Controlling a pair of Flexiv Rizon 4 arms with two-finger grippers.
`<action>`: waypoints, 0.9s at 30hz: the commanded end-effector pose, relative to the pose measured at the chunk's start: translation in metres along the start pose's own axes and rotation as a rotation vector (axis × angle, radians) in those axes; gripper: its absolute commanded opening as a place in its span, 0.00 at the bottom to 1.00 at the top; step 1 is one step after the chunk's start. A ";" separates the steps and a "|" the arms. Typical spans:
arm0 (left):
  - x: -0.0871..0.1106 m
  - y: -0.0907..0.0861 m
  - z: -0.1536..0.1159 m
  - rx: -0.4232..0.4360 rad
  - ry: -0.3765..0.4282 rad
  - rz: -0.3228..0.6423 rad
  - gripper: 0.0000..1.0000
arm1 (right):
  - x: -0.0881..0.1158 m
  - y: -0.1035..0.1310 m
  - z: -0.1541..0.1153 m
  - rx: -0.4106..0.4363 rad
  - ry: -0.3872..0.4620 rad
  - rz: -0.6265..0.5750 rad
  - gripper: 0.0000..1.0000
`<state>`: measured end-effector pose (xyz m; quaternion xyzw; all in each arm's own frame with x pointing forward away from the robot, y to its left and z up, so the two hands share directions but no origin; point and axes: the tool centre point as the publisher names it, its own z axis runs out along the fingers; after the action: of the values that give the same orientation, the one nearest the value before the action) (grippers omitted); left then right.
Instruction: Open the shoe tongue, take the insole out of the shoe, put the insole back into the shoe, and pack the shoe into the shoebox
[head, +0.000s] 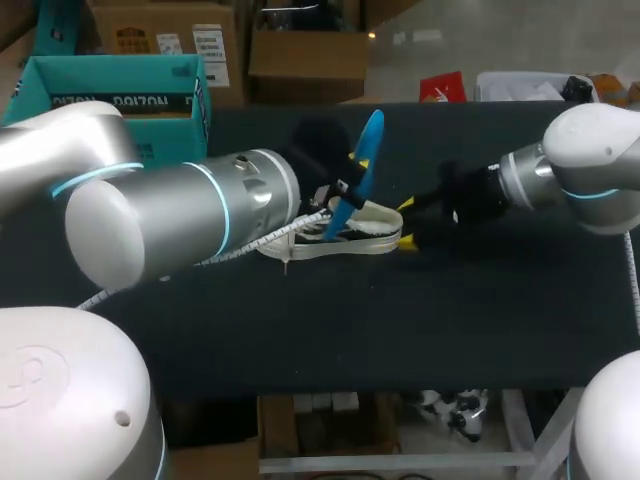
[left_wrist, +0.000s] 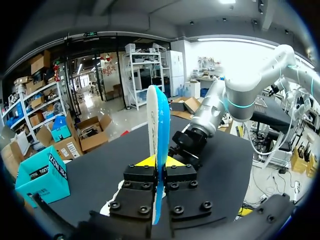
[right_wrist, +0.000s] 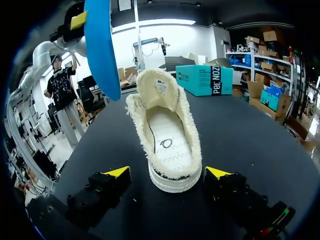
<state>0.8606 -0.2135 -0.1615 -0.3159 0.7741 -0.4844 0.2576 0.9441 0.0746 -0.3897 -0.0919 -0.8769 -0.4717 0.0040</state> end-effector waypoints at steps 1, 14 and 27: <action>-0.004 0.004 -0.015 0.004 -0.144 -0.013 0.00 | 0.014 0.011 -0.013 0.006 -0.034 -0.006 1.00; -0.031 0.020 -0.052 0.007 -0.216 -0.055 0.00 | 0.030 0.036 -0.024 -0.055 -0.055 0.002 1.00; -0.052 0.028 -0.074 0.010 -0.237 -0.084 0.00 | 0.053 0.055 -0.035 -0.150 -0.013 -0.059 1.00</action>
<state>0.8416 -0.1289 -0.1550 -0.4028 0.7229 -0.4551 0.3287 0.9015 0.0902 -0.3191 -0.0699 -0.8473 -0.5260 -0.0253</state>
